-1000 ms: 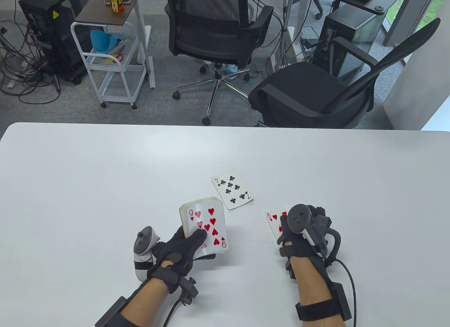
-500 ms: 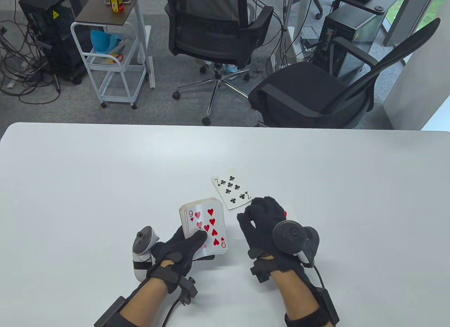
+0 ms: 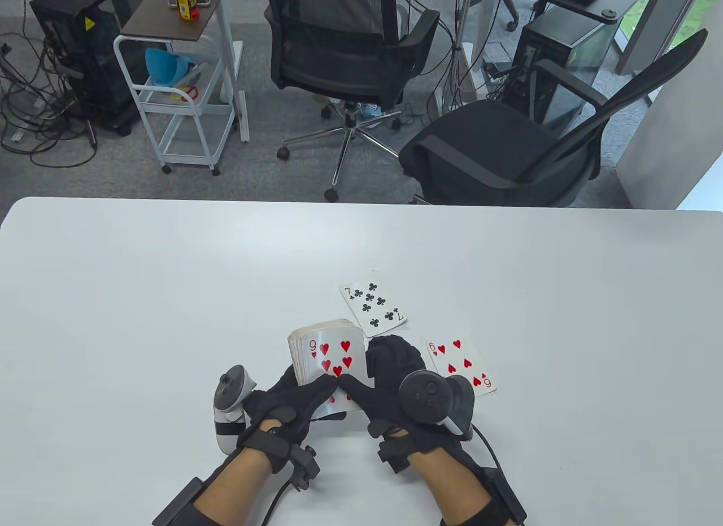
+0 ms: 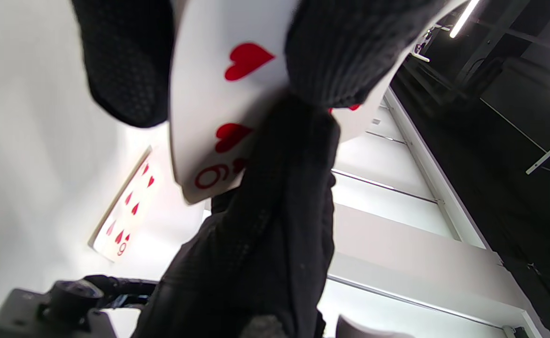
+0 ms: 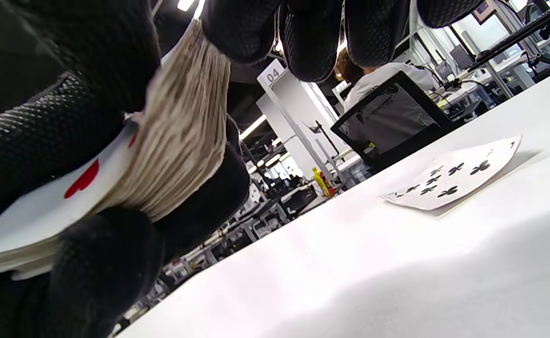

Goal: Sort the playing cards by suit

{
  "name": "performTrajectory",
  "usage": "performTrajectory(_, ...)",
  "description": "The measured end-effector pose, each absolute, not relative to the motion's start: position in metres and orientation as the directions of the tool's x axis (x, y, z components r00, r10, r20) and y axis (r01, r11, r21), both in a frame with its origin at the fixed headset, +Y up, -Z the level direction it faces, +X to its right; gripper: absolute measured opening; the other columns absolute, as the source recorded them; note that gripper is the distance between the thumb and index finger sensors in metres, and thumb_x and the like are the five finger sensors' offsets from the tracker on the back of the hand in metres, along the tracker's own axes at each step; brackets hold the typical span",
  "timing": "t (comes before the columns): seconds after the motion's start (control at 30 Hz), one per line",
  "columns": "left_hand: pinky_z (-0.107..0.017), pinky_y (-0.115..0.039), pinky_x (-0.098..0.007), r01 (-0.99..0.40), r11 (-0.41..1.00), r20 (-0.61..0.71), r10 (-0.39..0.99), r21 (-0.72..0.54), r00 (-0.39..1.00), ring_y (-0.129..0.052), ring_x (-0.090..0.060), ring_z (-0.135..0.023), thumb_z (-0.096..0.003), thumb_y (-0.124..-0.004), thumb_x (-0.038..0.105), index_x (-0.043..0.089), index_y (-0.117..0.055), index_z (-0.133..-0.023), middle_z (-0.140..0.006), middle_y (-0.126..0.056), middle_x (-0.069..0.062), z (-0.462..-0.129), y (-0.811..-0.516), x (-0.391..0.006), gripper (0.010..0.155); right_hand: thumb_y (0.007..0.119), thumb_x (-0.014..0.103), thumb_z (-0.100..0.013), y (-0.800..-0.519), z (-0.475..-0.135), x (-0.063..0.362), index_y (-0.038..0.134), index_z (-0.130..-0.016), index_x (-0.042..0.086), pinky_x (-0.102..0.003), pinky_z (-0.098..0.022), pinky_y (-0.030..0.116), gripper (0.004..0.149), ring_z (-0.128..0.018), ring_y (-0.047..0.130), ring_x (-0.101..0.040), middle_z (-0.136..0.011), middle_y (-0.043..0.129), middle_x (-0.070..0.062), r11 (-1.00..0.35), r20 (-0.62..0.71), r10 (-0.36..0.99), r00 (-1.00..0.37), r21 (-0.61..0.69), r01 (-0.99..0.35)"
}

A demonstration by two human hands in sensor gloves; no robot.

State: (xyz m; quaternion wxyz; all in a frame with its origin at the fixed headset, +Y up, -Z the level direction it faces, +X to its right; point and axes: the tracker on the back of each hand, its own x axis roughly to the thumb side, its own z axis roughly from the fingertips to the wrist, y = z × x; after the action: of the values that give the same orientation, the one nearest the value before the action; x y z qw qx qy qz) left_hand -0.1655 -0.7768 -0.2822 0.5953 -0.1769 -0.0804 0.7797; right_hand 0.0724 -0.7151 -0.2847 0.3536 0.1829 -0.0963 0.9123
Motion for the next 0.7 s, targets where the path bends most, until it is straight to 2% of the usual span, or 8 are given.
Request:
performTrajectory(0.13, -0.051, -0.095, -0.04, -0.893, -0.304, -0.189, 0.949, -0.332, -0.253, -0.091, -0.029, -0.09, -0.0543, -0.091, 0.045, 0.029, -0.056, -0.107, -0.104, -0.077, 0.002, -0.283, -0.778, -0.166, 0.066, 0.088, 0.045, -0.052, -0.715, -0.285, 0.073, 0.075, -0.08, 0.009, -0.071, -0.067, 0.048, 0.048, -0.095, 0.065, -0.05, -0.098, 0.071, -0.019, -0.67, 0.42, 0.659, -0.624, -0.051, -0.741)
performTrajectory(0.33, -0.052, -0.095, -0.041, -0.887, -0.323, -0.189, 0.943, -0.33, -0.273, -0.09, -0.029, -0.09, -0.0537, -0.091, 0.049, 0.028, -0.056, -0.107, -0.105, -0.076, 0.002, -0.282, -0.777, -0.167, 0.067, 0.083, 0.037, -0.055, -0.709, -0.283, 0.077, 0.083, -0.078, 0.006, -0.069, -0.067, 0.053, 0.039, -0.091, 0.074, -0.047, -0.094, 0.08, -0.017, -0.649, 0.442, 0.644, -0.625, -0.119, -0.752)
performTrajectory(0.43, -0.052, -0.095, -0.041, -0.887, -0.324, -0.189, 0.943, -0.328, -0.275, -0.09, -0.03, -0.091, -0.0539, -0.091, 0.049, 0.029, -0.055, -0.108, -0.105, -0.076, 0.001, -0.282, -0.777, -0.167, 0.068, 0.082, 0.035, -0.055, -0.708, -0.284, 0.081, 0.086, -0.078, 0.006, -0.068, -0.067, 0.054, 0.037, -0.091, 0.075, -0.046, -0.094, 0.081, -0.017, -0.632, 0.435, 0.655, -0.617, -0.131, -0.763)
performTrajectory(0.57, -0.052, -0.095, -0.041, -0.887, -0.325, -0.19, 0.942, -0.329, -0.275, -0.089, -0.03, -0.091, -0.0542, -0.09, 0.049, 0.028, -0.055, -0.108, -0.105, -0.075, 0.001, -0.282, -0.777, -0.167, 0.067, 0.083, 0.034, -0.055, -0.706, -0.288, 0.092, 0.084, -0.084, 0.008, -0.069, -0.067, 0.053, 0.039, -0.092, 0.073, -0.047, -0.098, 0.077, -0.017, -0.61, 0.407, 0.67, -0.621, -0.175, -0.773)
performTrajectory(0.7, -0.052, -0.095, -0.041, -0.885, -0.337, -0.192, 0.938, -0.321, -0.288, -0.09, -0.03, -0.09, -0.0549, -0.088, 0.049, 0.028, -0.055, -0.108, -0.105, -0.076, 0.001, -0.282, -0.776, -0.169, 0.065, 0.082, 0.033, -0.056, -0.704, -0.298, 0.121, 0.082, -0.086, 0.01, -0.069, -0.067, 0.051, 0.039, -0.093, 0.07, -0.047, -0.099, 0.075, -0.018, -0.592, 0.316, 0.706, -0.633, -0.226, -0.773)
